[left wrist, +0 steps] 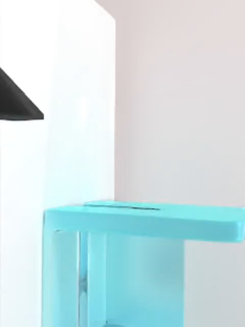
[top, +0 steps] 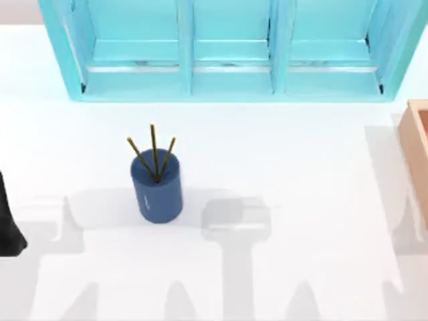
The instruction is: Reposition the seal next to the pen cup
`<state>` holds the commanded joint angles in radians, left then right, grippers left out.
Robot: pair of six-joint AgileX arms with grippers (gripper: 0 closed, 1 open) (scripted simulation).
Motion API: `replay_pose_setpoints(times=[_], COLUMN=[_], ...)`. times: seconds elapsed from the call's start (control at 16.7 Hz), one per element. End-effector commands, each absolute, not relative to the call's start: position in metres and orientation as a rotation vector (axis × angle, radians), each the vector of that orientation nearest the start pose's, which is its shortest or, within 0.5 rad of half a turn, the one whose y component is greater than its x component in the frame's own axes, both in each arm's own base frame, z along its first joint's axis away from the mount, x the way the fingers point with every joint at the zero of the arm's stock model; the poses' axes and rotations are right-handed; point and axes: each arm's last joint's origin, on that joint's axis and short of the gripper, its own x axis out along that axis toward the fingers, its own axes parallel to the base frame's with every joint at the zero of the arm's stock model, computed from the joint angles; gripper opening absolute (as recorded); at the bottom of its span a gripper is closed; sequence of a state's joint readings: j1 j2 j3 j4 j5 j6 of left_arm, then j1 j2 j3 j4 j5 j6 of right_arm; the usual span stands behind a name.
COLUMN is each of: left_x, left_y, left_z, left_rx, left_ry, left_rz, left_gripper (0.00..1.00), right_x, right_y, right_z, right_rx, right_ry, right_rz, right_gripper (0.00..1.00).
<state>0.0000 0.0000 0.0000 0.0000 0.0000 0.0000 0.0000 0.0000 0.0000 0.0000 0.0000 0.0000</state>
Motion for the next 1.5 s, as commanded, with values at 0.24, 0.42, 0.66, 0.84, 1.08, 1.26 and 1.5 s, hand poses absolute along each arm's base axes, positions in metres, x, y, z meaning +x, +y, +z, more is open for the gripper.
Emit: replay_pose_setpoints(times=[0.24,0.42,0.66,0.84,1.08,1.26,1.5], left_x=[0.106,0.108,0.128,0.165,0.224,0.261,0.3], left_y=[0.0,0.003,0.01,0.021,0.043,0.061,0.083], left_z=[0.166,0.188,0.232,0.255,0.262,0.26,0.253], left_rx=[0.007,0.032,0.071,0.086,0.078,0.058,0.029], left_ry=[0.029,0.137,0.413,0.713,1.109,1.326,1.51], left_rz=[0.009,0.033,0.064,0.071,0.054,0.031,-0.002], left_gripper=[1.0,1.0,1.0,1.0,1.0,1.0,1.0], right_x=[0.106,0.106,0.106,0.106,0.106,0.106,0.106], right_y=[-0.001,-0.001,-0.001,-0.001,-0.001,-0.001,-0.001], right_z=[0.16,0.16,0.16,0.16,0.16,0.16,0.16], right_rx=[0.0,0.0,0.0,0.0,0.0,0.0,0.0], right_ry=[0.0,0.0,0.0,0.0,0.0,0.0,0.0], right_rz=[0.0,0.0,0.0,0.0,0.0,0.0,0.0], right_gripper=[1.0,1.0,1.0,1.0,1.0,1.0,1.0])
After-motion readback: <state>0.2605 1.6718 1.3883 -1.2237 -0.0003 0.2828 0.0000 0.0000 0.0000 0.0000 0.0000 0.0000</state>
